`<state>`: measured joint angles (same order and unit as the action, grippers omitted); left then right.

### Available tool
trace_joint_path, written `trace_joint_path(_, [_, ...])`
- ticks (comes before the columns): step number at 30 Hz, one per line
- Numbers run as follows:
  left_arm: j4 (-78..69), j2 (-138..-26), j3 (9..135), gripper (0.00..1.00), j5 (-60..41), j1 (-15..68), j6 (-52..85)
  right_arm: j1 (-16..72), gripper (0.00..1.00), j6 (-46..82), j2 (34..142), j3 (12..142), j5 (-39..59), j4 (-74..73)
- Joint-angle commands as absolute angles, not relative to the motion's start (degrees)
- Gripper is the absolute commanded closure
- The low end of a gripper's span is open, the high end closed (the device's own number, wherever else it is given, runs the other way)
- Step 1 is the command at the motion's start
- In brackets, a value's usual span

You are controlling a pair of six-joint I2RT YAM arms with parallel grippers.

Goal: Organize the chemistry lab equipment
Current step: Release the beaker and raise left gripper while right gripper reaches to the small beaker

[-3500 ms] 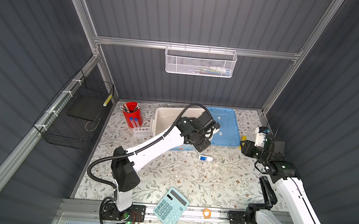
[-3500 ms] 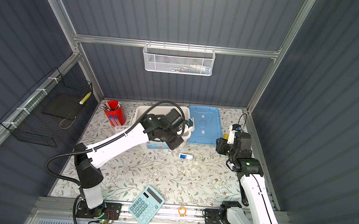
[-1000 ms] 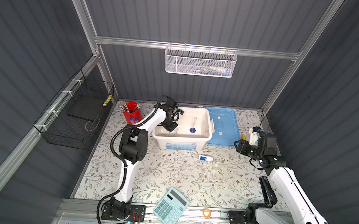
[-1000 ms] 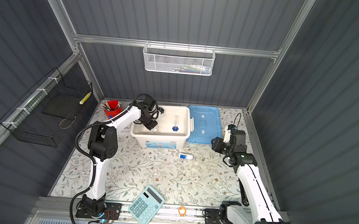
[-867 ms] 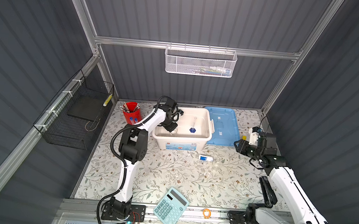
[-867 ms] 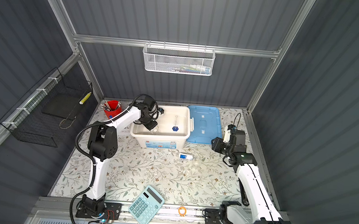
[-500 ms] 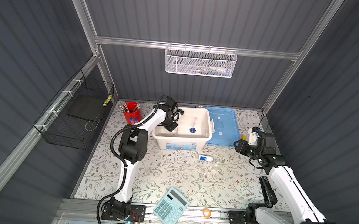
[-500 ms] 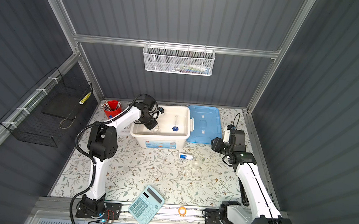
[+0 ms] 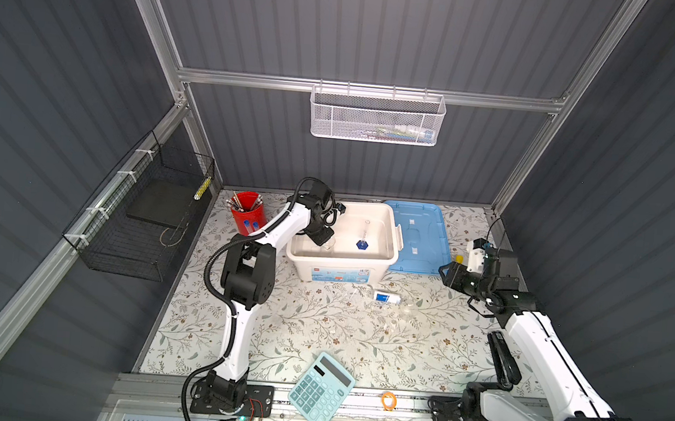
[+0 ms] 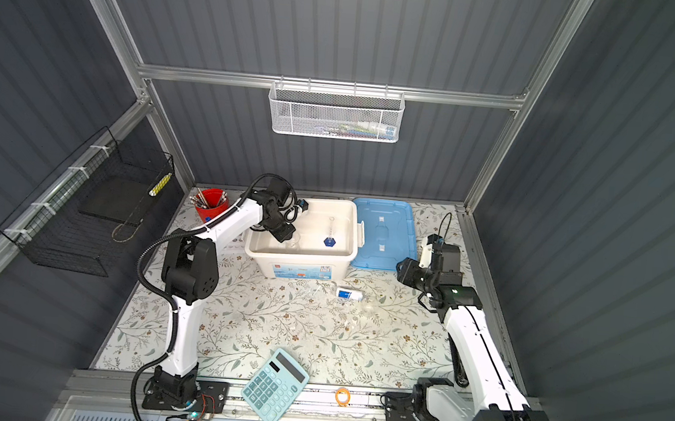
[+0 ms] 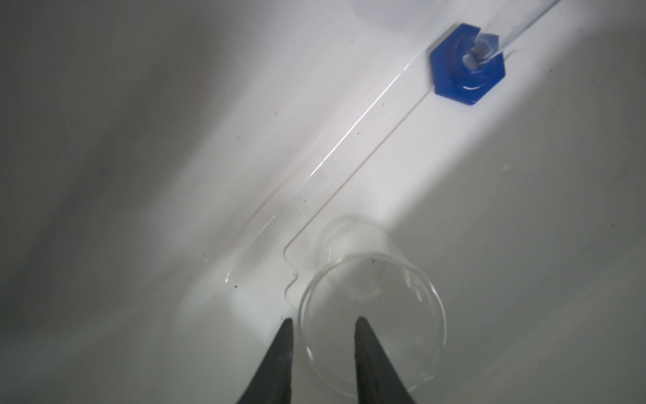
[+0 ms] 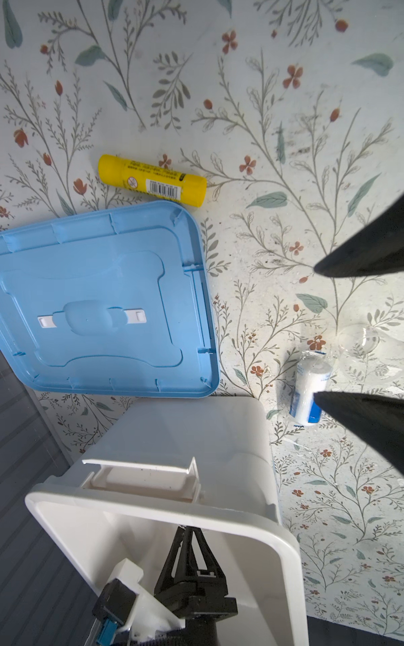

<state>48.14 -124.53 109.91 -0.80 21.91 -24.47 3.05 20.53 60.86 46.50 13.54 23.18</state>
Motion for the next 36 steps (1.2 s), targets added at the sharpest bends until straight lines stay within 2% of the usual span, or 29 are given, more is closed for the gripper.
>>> trace_joint_path(1, [48.43, -121.73, 110.03, 0.63, -0.55, 21.45, -25.04, 2.90, 0.46, 20.83, 60.30, 47.55, 13.89, 22.57])
trace_joint_path(22, [49.83, -113.56, 111.27, 0.52, -1.73, 21.45, -25.54, 2.90, 0.46, 19.80, 59.76, 49.78, 13.31, 25.92])
trace_joint_path(28, [48.50, -108.16, 110.20, 0.51, -2.81, 21.45, -24.82, 2.90, 0.46, 18.91, 60.82, 51.81, 12.50, 31.82])
trace_joint_path(32, [41.96, -100.63, 105.34, 0.49, -4.42, 21.44, -22.37, 2.90, 0.47, 18.81, 64.51, 54.26, 9.40, 40.31])
trace_joint_path(34, [37.30, -96.24, 101.65, 0.46, -4.73, 21.45, -20.78, 2.99, 0.48, 18.72, 66.76, 54.57, 9.39, 43.08])
trace_joint_path(36, [32.40, -91.57, 97.30, 0.36, -4.84, 21.45, -19.05, 3.28, 0.48, 19.07, 67.47, 54.58, 9.25, 44.84])
